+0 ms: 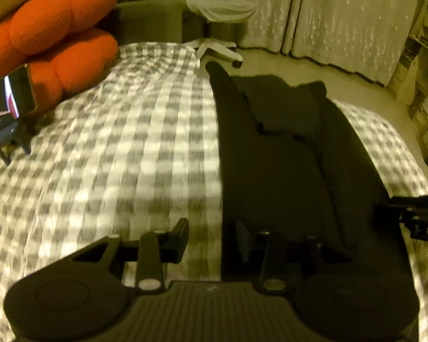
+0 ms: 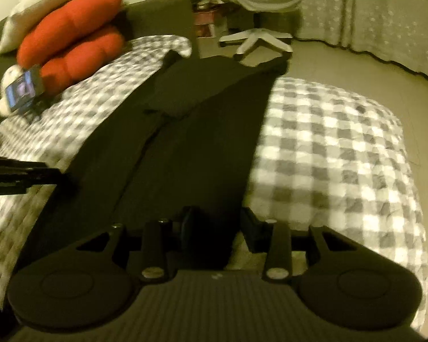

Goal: Fold clothes

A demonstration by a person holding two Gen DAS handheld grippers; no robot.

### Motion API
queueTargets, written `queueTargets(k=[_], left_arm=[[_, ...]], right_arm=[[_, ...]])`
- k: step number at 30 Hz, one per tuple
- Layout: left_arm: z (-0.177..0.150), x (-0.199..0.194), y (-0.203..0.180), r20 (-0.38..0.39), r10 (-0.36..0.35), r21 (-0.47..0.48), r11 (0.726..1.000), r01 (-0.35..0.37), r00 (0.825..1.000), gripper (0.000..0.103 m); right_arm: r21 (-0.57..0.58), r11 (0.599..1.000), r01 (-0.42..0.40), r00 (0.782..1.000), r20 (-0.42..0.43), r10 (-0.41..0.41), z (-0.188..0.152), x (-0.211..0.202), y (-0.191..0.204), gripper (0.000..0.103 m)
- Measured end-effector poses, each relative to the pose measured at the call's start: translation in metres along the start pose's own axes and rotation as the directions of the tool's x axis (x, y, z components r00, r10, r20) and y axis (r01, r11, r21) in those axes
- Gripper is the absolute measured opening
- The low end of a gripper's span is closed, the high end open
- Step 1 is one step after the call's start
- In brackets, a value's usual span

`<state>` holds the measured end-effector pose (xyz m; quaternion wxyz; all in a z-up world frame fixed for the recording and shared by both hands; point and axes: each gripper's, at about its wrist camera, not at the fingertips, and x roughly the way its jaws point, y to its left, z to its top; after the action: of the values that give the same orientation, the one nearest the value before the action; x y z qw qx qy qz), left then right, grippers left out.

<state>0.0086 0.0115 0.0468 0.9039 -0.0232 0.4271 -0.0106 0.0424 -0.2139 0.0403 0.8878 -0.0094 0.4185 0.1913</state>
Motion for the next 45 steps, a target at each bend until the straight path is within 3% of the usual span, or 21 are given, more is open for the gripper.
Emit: queueTargets(k=[8,15,20,22,25,29,36,41,45], left_arm=[[0.012,0.014,-0.012,0.002,-0.023,0.009,1.000,0.023,1.000,0.040],[0.011,0.028,-0.006,-0.030,0.007,0.009,1.000,-0.007,1.000,0.041],[0.013,0.028,-0.001,-0.025,-0.003,0.004,1.000,0.003,1.000,0.043],[0.014,0.027,-0.002,-0.013,-0.018,0.000,1.000,0.018,1.000,0.043],[0.013,0.027,-0.009,-0.007,-0.021,0.032,0.999,0.021,1.000,0.043],[0.012,0.033,-0.012,-0.021,-0.011,0.058,0.998,0.013,1.000,0.043],[0.014,0.031,-0.005,-0.029,-0.008,0.056,0.998,0.009,1.000,0.043],[0.016,0.025,-0.007,-0.018,-0.028,0.053,0.998,0.029,0.999,0.043],[0.010,0.027,-0.014,-0.019,-0.002,0.086,0.996,0.004,1.000,0.043]], right_arm=[[-0.006,0.997,0.073,0.996,0.058,-0.072,0.016,0.019,-0.007,0.041],[-0.003,0.976,0.217,0.972,0.097,-0.216,0.026,0.028,-0.015,0.040],[-0.023,0.980,0.199,0.971,0.137,-0.194,0.028,0.024,-0.012,0.040],[-0.041,0.986,0.160,0.973,0.176,-0.150,0.031,0.018,-0.006,0.040],[-0.081,0.993,0.082,0.987,0.142,-0.070,0.030,0.023,0.003,0.039],[-0.183,0.980,0.083,0.992,0.105,-0.065,0.022,0.037,0.015,0.037],[-0.104,0.986,0.128,0.987,0.109,-0.117,0.025,0.033,0.000,0.037],[-0.160,0.983,0.094,0.992,0.104,-0.078,0.020,0.028,0.020,0.037],[-0.197,0.978,0.072,0.995,0.085,-0.056,0.015,0.027,0.035,0.040]])
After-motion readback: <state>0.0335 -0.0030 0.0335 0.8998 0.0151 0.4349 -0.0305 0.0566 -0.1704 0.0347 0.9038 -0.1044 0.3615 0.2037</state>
